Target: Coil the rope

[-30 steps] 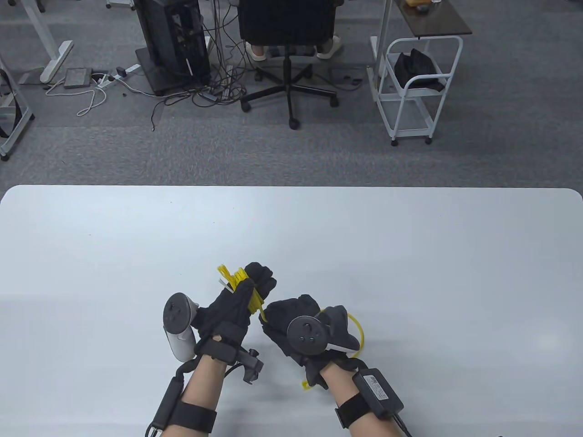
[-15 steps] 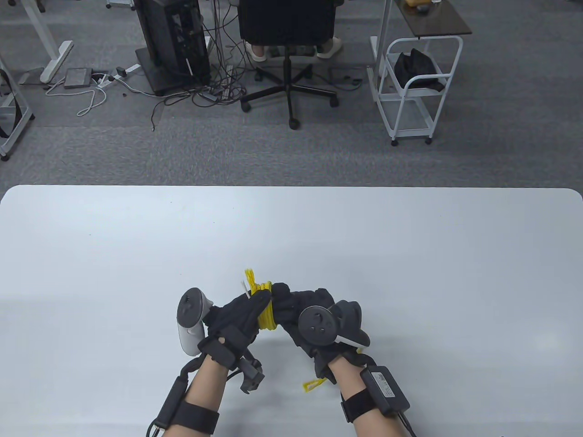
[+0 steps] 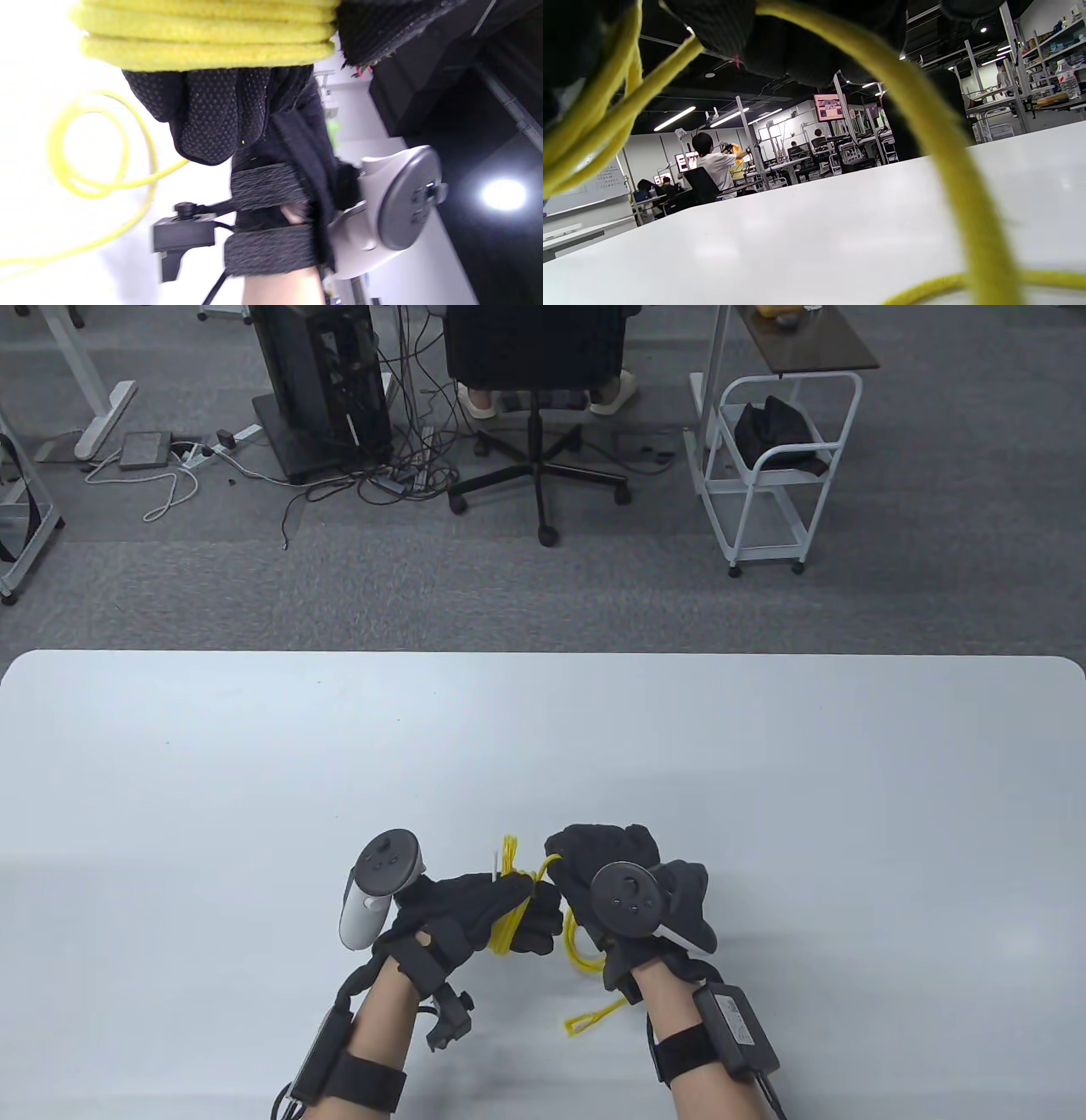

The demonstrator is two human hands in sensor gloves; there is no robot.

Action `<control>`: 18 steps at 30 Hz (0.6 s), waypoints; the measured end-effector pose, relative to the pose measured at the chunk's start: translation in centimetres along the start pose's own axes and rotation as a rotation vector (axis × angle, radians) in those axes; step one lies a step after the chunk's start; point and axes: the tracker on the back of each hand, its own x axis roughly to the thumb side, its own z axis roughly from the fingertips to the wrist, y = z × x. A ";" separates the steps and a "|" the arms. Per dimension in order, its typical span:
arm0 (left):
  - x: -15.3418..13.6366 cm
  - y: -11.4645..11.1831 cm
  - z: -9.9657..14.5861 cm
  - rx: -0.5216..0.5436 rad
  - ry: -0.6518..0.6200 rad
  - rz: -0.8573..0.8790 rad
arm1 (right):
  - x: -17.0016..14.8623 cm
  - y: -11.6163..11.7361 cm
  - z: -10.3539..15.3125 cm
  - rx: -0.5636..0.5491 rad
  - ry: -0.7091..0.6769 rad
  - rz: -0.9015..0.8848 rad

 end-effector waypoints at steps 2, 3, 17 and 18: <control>-0.1 -0.2 -0.1 -0.018 0.076 -0.070 | 0.2 -0.1 0.1 -0.025 -0.001 -0.015; -0.2 -0.2 -0.1 -0.022 0.099 -0.091 | 0.3 -0.1 0.1 -0.030 -0.004 -0.021; -0.6 1.5 1.3 0.277 0.102 -0.023 | 3.3 0.9 0.4 -0.062 -0.116 -0.095; -0.5 1.5 1.4 0.313 0.106 -0.045 | 3.4 1.0 0.4 -0.055 -0.125 -0.091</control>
